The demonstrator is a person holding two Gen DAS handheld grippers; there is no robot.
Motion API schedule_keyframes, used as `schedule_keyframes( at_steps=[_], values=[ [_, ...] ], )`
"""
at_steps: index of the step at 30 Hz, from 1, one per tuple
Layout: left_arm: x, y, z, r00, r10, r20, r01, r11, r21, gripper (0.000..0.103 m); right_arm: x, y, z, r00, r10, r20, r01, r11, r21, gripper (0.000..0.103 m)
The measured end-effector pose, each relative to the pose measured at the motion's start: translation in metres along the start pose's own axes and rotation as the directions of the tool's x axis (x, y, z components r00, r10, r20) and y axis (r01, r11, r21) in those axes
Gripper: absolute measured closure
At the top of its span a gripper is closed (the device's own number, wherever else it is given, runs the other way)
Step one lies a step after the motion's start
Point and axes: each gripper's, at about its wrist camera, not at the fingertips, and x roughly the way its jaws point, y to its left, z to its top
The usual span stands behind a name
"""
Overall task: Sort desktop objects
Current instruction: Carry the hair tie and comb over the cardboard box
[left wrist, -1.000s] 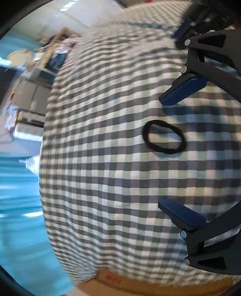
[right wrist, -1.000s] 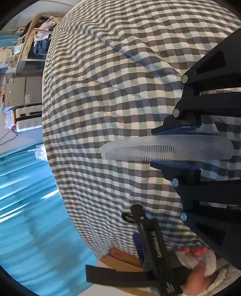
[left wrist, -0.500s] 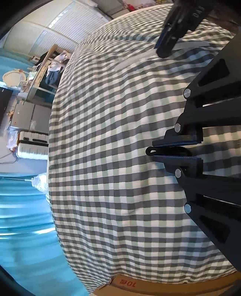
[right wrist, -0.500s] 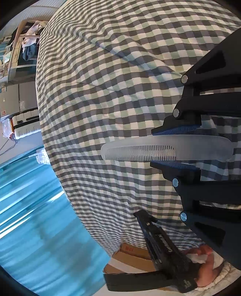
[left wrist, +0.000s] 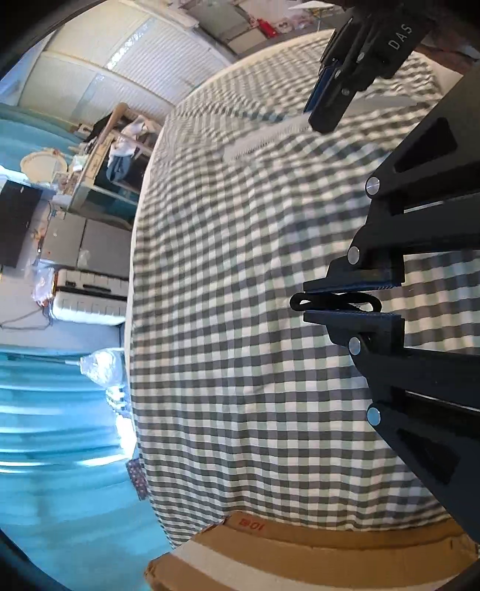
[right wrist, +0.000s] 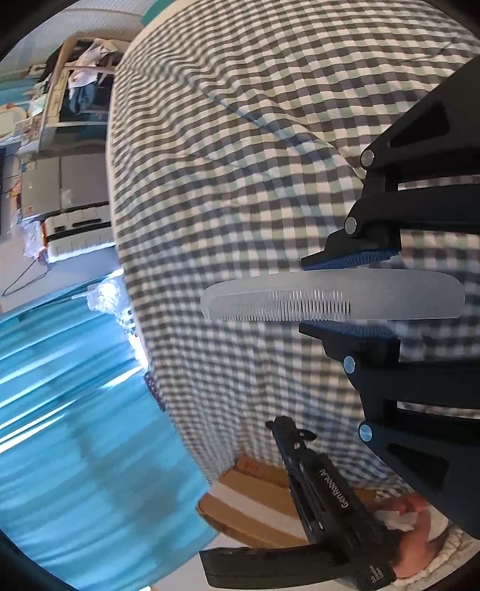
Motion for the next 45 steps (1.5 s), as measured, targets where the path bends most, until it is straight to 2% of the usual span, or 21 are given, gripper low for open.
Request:
schedule_keyframes(
  at_steps=[9, 14, 18, 23, 35, 45],
  values=[
    [-0.073, 0.007, -0.003, 0.996, -0.015, 0.086, 0.014, 1.0, 0.019, 0.094, -0.055, 0.052, 0.002, 0.997, 0.0, 0.08, 0.005, 0.998, -0.062, 0.076],
    [-0.114, 0.015, -0.002, 0.987, -0.018, 0.157, 0.018, 1.0, 0.003, 0.094, -0.076, 0.108, 0.005, 0.99, -0.052, 0.134, 0.074, 0.985, -0.159, 0.076],
    [-0.145, 0.027, 0.001, 0.979, -0.003, 0.202, 0.006, 1.0, -0.012, 0.094, -0.091, 0.143, 0.006, 0.986, -0.03, 0.165, 0.063, 0.978, -0.198, 0.076],
    [-0.181, 0.052, 0.005, 0.968, 0.008, 0.253, 0.004, 0.999, -0.043, 0.094, -0.105, 0.193, 0.006, 0.979, -0.031, 0.202, 0.09, 0.953, -0.289, 0.076],
    [-0.233, 0.136, 0.007, 0.949, 0.082, 0.304, -0.04, 0.989, -0.141, 0.094, -0.099, 0.287, 0.005, 0.978, -0.008, 0.208, 0.094, 0.909, -0.406, 0.076],
    [-0.232, 0.222, -0.002, 0.948, 0.173, 0.267, -0.103, 0.961, -0.257, 0.094, -0.058, 0.363, 0.008, 0.984, 0.029, 0.178, 0.066, 0.862, -0.502, 0.076]
  ],
)
